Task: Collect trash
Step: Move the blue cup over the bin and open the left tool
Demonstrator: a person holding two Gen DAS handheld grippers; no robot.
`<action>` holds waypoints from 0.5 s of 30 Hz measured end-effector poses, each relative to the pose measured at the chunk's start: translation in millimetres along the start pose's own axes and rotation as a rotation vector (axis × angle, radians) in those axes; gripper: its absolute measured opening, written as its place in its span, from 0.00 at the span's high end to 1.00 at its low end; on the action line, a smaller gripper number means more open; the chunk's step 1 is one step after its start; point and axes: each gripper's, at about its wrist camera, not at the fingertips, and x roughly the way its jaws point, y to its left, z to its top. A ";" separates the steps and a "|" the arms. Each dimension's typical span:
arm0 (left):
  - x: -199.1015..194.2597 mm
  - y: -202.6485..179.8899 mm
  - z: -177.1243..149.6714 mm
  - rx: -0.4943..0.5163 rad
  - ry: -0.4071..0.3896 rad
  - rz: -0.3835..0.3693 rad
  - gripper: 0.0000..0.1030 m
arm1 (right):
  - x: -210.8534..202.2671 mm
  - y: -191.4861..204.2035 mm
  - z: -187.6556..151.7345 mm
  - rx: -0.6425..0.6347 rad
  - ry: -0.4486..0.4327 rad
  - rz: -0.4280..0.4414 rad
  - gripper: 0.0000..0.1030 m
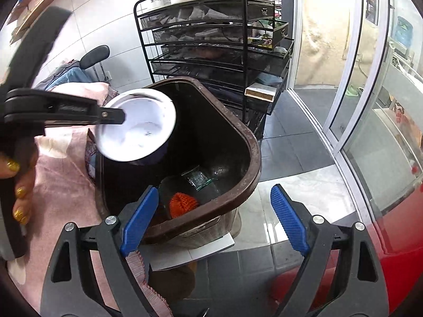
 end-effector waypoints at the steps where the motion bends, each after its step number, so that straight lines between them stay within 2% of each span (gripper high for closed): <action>1: 2.1 -0.9 0.1 0.005 0.009 -0.002 0.90 | -0.5 0.2 -0.3 -0.002 0.001 0.001 0.17; 2: 3.1 -1.1 0.4 0.009 0.013 0.000 0.81 | -0.9 0.3 -0.8 -0.002 0.001 0.001 0.17; 3: 3.5 -1.0 0.6 0.009 0.012 0.007 0.63 | -1.4 0.1 -1.1 -0.003 0.001 0.002 0.17; 4: 1.8 -0.6 0.1 0.008 0.002 0.015 0.54 | -2.1 -0.2 -1.3 -0.004 0.000 0.002 0.17; 5: -0.7 -0.3 -0.3 0.005 -0.013 0.021 0.38 | -2.4 0.1 -1.4 -0.005 0.001 0.002 0.17; 6: -2.6 0.3 -0.9 0.003 -0.026 0.023 0.29 | -2.4 -0.2 -1.8 -0.005 0.002 0.002 0.16; 15: -31.5 3.2 -6.3 0.008 -0.113 0.053 0.15 | -1.1 3.2 -3.9 -0.014 0.008 0.012 0.16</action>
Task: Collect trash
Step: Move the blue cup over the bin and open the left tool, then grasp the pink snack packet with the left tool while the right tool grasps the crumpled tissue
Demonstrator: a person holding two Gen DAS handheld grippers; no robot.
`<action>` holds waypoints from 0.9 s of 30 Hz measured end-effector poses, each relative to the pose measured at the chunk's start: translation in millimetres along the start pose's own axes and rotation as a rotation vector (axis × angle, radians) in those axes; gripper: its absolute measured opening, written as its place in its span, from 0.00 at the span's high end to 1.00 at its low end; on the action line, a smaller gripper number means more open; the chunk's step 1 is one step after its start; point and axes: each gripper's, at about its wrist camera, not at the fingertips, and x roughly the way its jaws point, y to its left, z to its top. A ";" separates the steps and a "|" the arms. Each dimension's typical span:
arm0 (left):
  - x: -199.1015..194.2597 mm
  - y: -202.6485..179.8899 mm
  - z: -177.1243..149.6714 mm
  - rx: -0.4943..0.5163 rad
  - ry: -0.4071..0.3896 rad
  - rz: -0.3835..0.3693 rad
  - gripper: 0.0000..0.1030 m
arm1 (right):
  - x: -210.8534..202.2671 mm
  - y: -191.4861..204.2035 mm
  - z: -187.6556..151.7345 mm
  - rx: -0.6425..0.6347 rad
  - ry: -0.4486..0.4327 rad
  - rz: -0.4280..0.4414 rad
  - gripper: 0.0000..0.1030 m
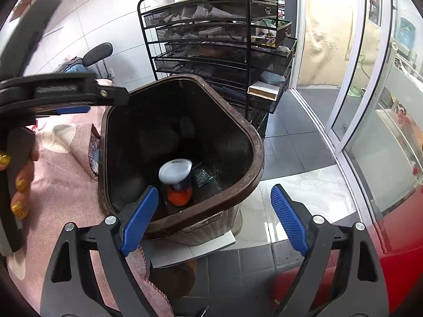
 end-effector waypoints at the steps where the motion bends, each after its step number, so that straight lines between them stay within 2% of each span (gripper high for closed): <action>1: -4.3 0.0 -0.8 0.000 -0.010 0.000 0.15 | 0.4 0.8 0.1 -0.002 0.001 0.002 0.16; 9: -51.6 7.2 -20.7 -0.005 -0.117 0.013 0.09 | 0.8 12.1 2.6 -0.025 -0.002 0.028 0.16; 15: -86.1 23.1 -43.5 -0.021 -0.199 0.063 0.08 | -6.6 33.9 4.4 -0.068 -0.023 0.089 0.16; 20: -112.6 51.4 -63.4 -0.093 -0.253 0.092 0.08 | -14.4 60.0 7.2 -0.117 -0.042 0.155 0.16; 27: -139.3 95.6 -99.4 -0.206 -0.270 0.156 0.08 | -24.0 103.4 10.1 -0.211 -0.056 0.238 0.15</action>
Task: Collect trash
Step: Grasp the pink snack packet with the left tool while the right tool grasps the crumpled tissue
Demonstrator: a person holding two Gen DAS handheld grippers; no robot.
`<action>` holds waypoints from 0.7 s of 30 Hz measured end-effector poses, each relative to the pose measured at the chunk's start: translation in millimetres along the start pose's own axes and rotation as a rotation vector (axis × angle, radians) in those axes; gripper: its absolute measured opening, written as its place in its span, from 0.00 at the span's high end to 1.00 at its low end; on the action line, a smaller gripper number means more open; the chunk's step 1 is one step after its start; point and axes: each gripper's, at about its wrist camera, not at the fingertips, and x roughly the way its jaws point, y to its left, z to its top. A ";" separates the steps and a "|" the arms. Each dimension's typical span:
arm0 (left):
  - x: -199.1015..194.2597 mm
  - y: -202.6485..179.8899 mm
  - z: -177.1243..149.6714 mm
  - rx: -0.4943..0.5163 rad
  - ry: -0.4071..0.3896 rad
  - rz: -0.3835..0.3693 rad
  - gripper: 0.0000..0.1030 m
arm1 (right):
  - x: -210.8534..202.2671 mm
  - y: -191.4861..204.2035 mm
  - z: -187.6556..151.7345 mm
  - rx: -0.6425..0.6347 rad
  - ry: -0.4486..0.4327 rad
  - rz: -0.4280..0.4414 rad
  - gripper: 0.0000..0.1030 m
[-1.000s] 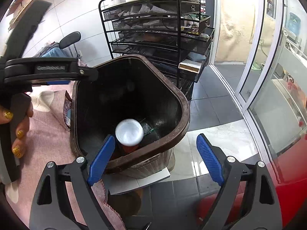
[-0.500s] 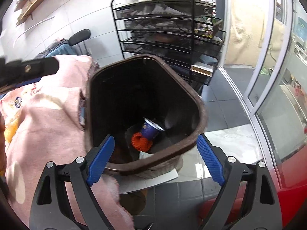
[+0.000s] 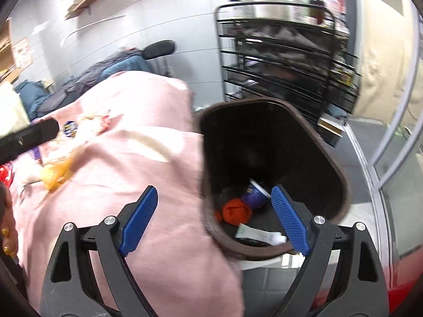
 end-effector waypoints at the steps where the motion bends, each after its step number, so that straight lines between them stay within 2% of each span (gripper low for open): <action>1: -3.2 7.2 -2.7 -0.009 0.001 0.015 0.08 | 0.4 6.1 1.3 -0.012 0.001 0.009 0.16; 11: -31.8 91.2 -16.8 -0.166 -0.018 0.127 0.10 | 9.0 72.1 29.1 -0.123 0.001 0.180 0.16; 13: -35.7 106.0 -17.9 -0.172 -0.023 0.131 0.14 | 11.8 83.6 34.5 -0.143 0.011 0.204 0.16; 15: -35.7 121.6 -18.3 -0.187 -0.007 0.111 0.23 | 12.4 97.5 37.3 -0.168 0.015 0.230 0.15; 18: -27.6 145.3 -15.6 -0.227 0.025 0.070 0.32 | 13.2 113.4 40.2 -0.202 0.011 0.242 0.16; 21: -16.2 160.3 -13.6 -0.246 0.064 0.080 0.38 | 15.0 122.7 41.5 -0.214 0.013 0.255 0.16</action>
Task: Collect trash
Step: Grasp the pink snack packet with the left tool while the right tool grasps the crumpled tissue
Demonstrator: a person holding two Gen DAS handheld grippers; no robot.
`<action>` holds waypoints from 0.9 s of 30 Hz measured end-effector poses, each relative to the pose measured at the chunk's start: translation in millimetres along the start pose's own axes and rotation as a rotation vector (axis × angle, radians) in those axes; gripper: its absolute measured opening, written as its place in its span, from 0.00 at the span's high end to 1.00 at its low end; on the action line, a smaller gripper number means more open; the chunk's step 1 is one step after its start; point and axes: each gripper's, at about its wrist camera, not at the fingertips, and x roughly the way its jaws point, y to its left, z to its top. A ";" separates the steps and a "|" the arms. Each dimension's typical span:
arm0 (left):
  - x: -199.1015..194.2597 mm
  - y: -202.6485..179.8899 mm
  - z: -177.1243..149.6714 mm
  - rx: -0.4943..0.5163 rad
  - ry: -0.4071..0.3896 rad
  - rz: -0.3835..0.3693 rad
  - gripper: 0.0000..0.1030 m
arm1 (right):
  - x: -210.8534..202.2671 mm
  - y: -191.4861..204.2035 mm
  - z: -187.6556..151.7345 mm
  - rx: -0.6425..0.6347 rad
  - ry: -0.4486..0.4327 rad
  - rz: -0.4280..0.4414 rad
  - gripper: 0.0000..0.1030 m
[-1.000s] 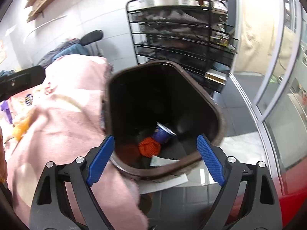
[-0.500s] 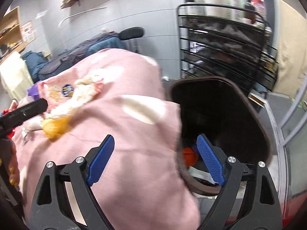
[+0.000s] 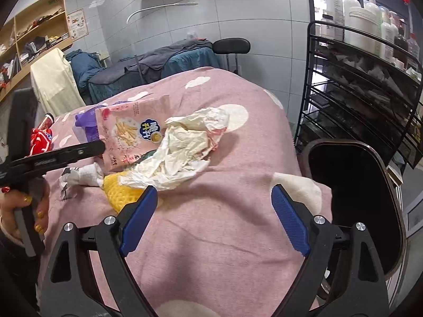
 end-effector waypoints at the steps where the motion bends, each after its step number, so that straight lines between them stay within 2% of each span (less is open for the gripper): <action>1: 3.1 1.2 2.3 0.006 0.004 0.001 0.39 | 0.3 0.9 0.7 -0.004 0.000 0.001 0.16; 8: 24.0 -1.6 9.9 0.042 0.046 -0.010 0.46 | 7.6 -0.5 2.6 -0.003 0.019 -0.007 0.16; 18: 49.3 -15.7 21.4 0.118 0.100 0.000 0.86 | 24.2 3.2 15.8 -0.022 0.045 0.010 0.16; 20: 48.6 -15.6 21.6 0.120 0.100 0.008 0.91 | 29.9 3.7 20.1 -0.022 0.056 0.021 0.16; 27: 18.1 -17.1 20.3 0.108 0.019 0.012 0.95 | 60.8 -1.5 42.9 0.020 0.123 0.092 0.16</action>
